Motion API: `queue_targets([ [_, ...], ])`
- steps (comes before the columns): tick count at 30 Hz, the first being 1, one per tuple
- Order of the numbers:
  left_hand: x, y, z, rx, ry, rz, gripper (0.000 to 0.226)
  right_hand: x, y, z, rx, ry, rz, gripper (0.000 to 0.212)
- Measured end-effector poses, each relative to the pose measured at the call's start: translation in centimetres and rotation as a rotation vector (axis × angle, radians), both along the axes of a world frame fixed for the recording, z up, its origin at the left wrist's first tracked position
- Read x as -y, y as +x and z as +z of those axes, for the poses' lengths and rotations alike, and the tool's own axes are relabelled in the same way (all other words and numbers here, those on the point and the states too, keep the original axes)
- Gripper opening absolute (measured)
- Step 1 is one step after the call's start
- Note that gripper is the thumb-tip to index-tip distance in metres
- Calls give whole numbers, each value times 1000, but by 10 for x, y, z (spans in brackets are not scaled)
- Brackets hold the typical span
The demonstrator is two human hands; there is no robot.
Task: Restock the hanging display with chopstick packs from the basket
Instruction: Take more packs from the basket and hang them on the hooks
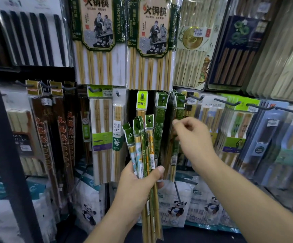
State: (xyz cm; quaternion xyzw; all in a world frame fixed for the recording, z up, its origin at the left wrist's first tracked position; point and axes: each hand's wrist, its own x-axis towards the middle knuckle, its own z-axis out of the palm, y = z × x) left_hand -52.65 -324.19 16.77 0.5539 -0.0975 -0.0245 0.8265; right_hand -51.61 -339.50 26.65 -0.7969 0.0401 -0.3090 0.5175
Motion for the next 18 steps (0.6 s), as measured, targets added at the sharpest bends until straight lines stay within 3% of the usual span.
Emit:
queue_targets([
  [3, 1, -3, 3, 50, 42, -29, 24, -14, -17, -10, -93, -110, 254, 13],
  [5, 1, -6, 4, 72, 67, -32, 27, -18, -21, -14, -75, -113, 312, 12],
  [11, 0, -11, 9, 60, 38, -43, 20, -13, -18, -15, -40, -95, 266, 22],
  [18, 1, -10, 8, 23, -8, -62, 16, -13, -14, -13, -37, 3, 292, 15],
])
